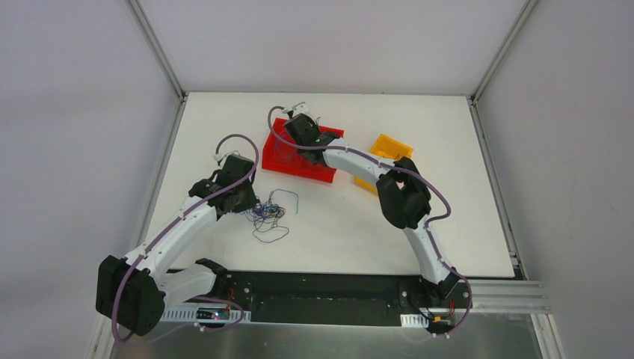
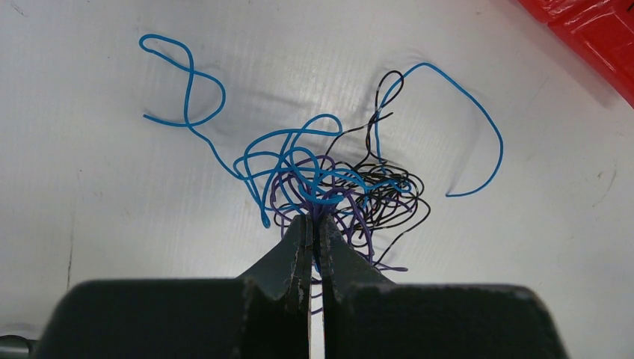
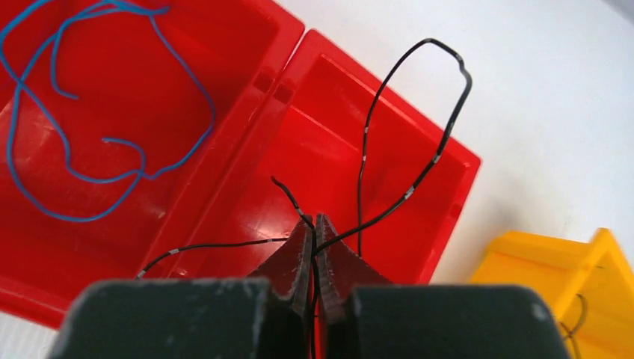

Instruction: Untangle the cables

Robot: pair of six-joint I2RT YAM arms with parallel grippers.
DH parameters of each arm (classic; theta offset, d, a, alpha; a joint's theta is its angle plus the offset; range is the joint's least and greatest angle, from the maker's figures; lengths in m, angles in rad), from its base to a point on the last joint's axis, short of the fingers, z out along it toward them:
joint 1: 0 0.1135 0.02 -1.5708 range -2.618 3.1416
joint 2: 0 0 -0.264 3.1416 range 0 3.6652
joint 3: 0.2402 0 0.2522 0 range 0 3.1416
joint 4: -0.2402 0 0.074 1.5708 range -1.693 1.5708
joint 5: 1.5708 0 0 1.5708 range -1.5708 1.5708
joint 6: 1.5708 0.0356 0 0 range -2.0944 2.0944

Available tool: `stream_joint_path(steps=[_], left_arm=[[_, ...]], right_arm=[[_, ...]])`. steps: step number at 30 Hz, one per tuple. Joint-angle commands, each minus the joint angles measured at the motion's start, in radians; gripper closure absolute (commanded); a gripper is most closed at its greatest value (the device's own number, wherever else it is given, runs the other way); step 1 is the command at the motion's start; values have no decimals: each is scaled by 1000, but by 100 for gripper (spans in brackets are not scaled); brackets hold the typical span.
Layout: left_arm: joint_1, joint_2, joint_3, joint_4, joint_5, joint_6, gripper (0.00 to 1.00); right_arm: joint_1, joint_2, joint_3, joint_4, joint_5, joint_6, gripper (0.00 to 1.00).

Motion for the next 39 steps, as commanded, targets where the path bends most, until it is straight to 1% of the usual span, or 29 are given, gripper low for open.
stream_joint_path(steps=[1, 2, 4, 8, 13, 18, 24, 25, 26, 27, 30, 33, 37, 39], left_arm=[[9, -36, -9, 4, 5, 24, 100], [8, -41, -12, 4, 5, 24, 100], [9, -47, -16, 4, 4, 24, 100], [9, -62, -24, 4, 5, 24, 100], [9, -65, -22, 4, 8, 24, 100], [9, -63, -20, 4, 19, 24, 100], [9, -76, -23, 4, 26, 22, 100], [9, -77, -25, 4, 25, 21, 100], [8, -80, -28, 4, 23, 21, 100], [9, -80, -30, 4, 23, 19, 100], [9, -75, -29, 4, 25, 19, 100], [9, -68, -22, 4, 27, 22, 100], [9, -62, -17, 4, 29, 24, 100], [8, -58, -16, 4, 29, 24, 100]], right_arm=[[-68, -3, 54, -91, -185, 144, 100], [-84, 0, 57, -102, -246, 168, 100], [-113, 10, 57, -121, -309, 193, 100], [-150, 39, 69, -159, -383, 236, 100], [-187, 111, 155, -272, -483, 286, 100], [-181, 133, 182, -303, -495, 298, 100], [-142, 157, 222, -363, -343, 223, 100], [-138, 155, 220, -369, -338, 213, 100], [-137, 151, 218, -377, -347, 212, 98], [-139, 141, 211, -381, -369, 215, 91], [-147, 88, 188, -370, -429, 237, 80], [-148, 42, 207, -385, -431, 239, 76], [-148, 7, 276, -453, -430, 234, 71], [-148, -10, 286, -473, -430, 233, 67]])
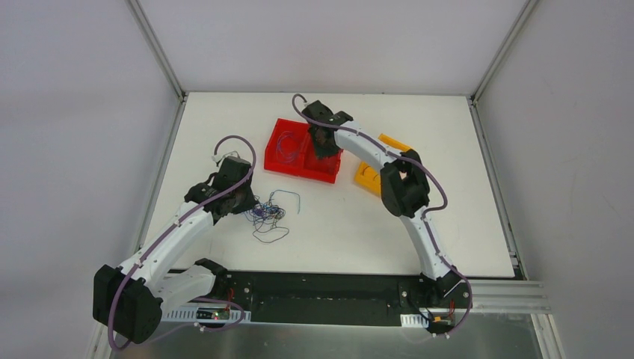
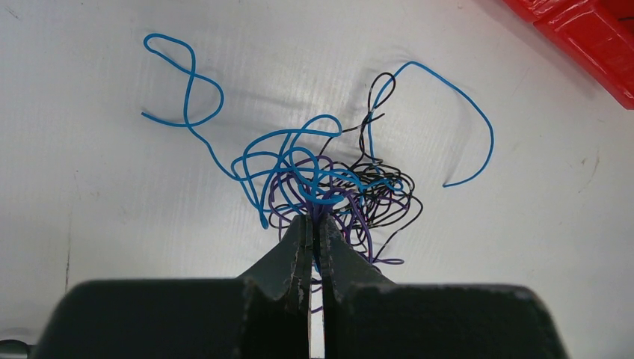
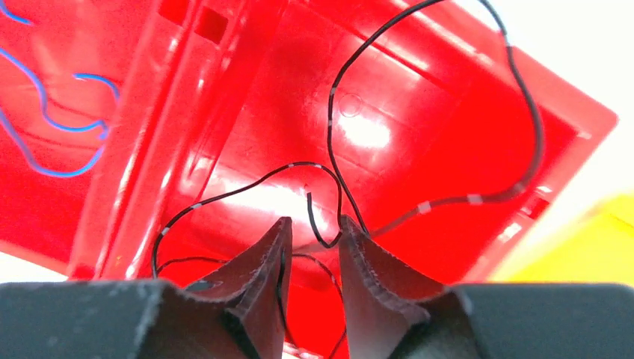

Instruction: Untangle the cables

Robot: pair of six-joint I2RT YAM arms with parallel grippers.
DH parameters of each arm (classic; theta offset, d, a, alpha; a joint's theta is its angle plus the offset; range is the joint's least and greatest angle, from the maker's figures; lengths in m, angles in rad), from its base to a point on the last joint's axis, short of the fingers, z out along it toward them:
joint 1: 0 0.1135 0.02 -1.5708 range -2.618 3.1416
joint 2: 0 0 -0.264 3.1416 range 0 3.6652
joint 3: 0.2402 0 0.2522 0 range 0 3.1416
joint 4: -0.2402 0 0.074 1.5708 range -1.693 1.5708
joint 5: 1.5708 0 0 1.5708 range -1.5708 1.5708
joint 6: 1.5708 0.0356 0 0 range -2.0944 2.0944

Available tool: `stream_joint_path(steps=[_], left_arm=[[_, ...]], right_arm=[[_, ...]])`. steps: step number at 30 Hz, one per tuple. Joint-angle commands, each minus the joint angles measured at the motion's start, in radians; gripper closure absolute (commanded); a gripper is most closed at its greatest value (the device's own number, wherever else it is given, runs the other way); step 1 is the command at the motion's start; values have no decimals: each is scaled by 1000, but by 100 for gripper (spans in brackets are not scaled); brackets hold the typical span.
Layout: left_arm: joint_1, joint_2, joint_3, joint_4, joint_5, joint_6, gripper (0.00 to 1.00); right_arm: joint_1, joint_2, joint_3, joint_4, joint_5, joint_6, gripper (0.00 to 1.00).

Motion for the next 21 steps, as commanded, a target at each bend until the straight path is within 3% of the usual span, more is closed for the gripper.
stream_joint_path(steps=[1, 8, 13, 21], left_arm=[[8, 2, 2, 2, 10, 9, 100], [8, 5, 3, 2, 8, 12, 100], [8, 7, 6, 2, -1, 17, 100], [8, 11, 11, 2, 3, 20, 100]], right_arm=[[-2, -141, 81, -76, -5, -6, 66], [-2, -223, 63, -91, -5, -8, 49], [-16, -266, 54, -95, -36, 20, 24], [-104, -365, -83, 13, -123, 138, 24]])
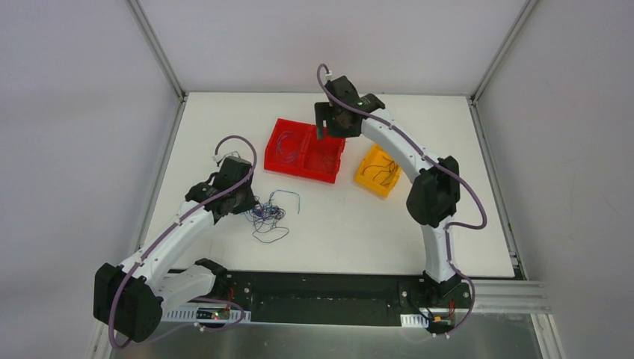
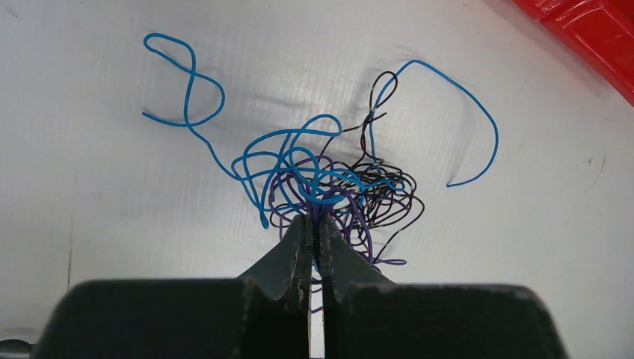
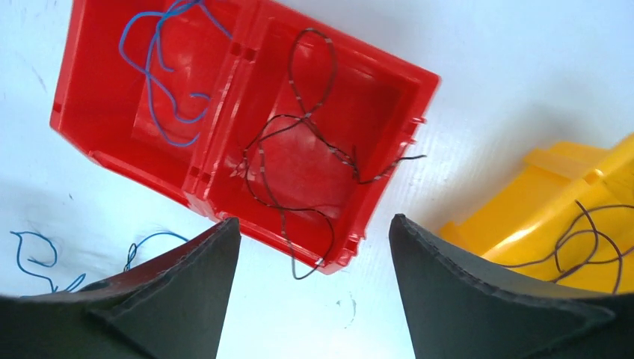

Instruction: Untangle the cables

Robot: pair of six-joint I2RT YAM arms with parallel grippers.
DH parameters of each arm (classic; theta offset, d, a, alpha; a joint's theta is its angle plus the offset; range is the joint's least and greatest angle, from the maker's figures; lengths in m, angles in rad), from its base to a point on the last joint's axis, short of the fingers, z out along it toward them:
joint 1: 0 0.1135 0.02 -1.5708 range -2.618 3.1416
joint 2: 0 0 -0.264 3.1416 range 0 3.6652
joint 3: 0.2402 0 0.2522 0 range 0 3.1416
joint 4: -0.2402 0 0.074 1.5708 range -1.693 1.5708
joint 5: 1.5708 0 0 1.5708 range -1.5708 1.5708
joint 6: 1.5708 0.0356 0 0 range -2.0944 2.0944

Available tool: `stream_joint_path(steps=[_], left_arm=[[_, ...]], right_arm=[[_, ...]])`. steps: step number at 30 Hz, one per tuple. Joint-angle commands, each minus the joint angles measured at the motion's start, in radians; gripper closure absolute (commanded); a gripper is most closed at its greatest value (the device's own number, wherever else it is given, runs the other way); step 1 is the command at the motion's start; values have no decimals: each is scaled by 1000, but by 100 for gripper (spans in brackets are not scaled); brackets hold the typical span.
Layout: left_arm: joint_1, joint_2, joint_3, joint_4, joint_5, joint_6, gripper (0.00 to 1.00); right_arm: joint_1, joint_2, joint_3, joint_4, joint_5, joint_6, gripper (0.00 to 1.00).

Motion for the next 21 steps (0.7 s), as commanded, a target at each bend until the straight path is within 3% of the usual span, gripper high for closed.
stream_joint_path(steps=[1, 9, 19, 21], left_arm=[[8, 1, 10, 2, 7, 14, 100], [9, 11, 15, 2, 24, 15, 100], [7, 38, 42, 4, 64, 32, 100], [7, 37, 42, 4, 64, 33, 100]], right_arm=[[-68, -104, -68, 58, -63, 81, 25], [-65, -111, -130, 90, -219, 49, 36], [2, -41, -140, 73, -235, 13, 42], [3, -8, -141, 77, -212, 18, 47]])
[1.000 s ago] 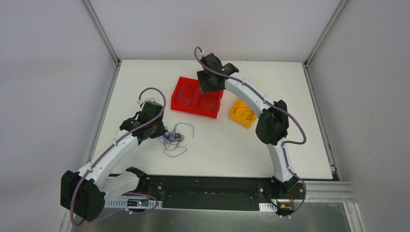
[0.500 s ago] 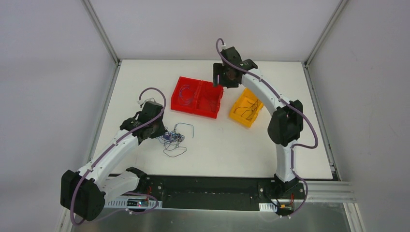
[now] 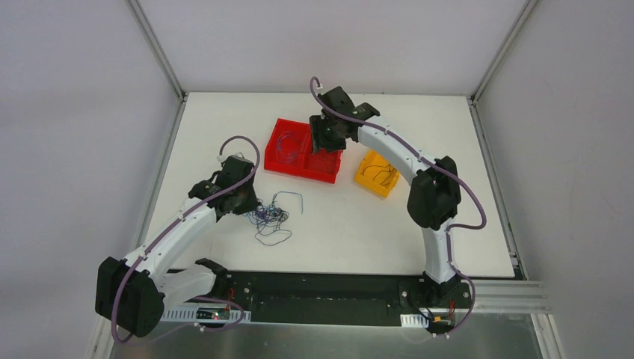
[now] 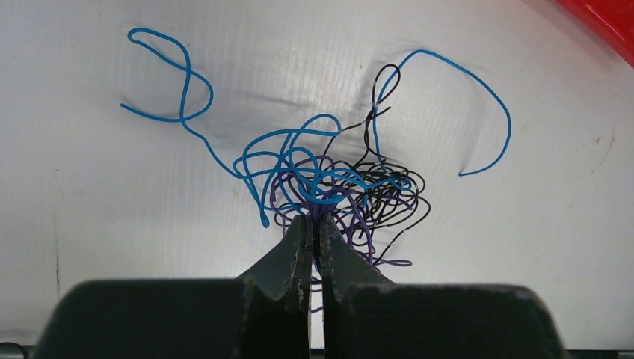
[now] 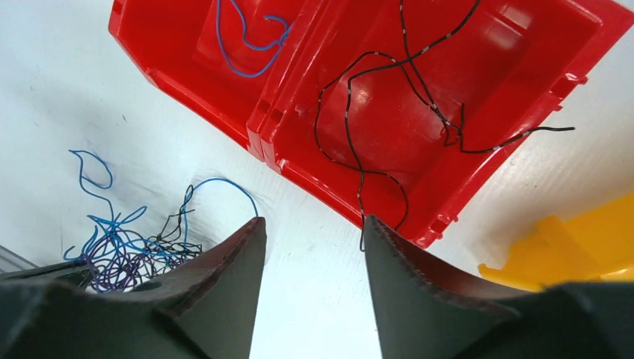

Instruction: Untangle the cables

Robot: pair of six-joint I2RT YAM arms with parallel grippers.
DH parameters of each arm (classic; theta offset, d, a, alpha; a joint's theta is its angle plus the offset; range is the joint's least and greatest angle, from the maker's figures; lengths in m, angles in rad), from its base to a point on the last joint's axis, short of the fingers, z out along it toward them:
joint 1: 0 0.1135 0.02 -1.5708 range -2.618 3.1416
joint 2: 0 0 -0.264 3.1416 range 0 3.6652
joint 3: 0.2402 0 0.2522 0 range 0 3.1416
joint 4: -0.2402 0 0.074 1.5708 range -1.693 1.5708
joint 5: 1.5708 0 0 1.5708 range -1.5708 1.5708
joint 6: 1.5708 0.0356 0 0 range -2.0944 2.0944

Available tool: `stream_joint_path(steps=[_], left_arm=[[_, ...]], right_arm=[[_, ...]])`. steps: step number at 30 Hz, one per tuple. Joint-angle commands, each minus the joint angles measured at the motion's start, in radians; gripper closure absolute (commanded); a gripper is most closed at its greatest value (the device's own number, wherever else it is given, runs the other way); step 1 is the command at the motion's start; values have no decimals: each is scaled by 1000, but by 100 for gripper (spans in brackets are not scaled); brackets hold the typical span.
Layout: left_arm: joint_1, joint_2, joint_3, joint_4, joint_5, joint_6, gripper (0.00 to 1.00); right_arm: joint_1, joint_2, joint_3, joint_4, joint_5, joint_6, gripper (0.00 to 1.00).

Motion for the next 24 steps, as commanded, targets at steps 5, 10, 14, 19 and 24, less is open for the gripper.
stream_joint_path(steps=[5, 10, 14, 19, 24], left_arm=[[7, 2, 36, 4, 13, 26, 100], [7, 6, 37, 4, 7, 28, 100], [7, 8, 36, 4, 3, 30, 100], [7, 12, 35, 3, 8, 30, 100], [7, 9, 26, 4, 5, 25, 100]], right_arm=[[-4, 102, 6, 28, 71, -11, 59], [-5, 150, 16, 33, 119, -19, 78], [-8, 176, 23, 36, 122, -29, 100], [-51, 229, 63, 33, 37, -26, 100], [-62, 325, 143, -32, 24, -30, 100]])
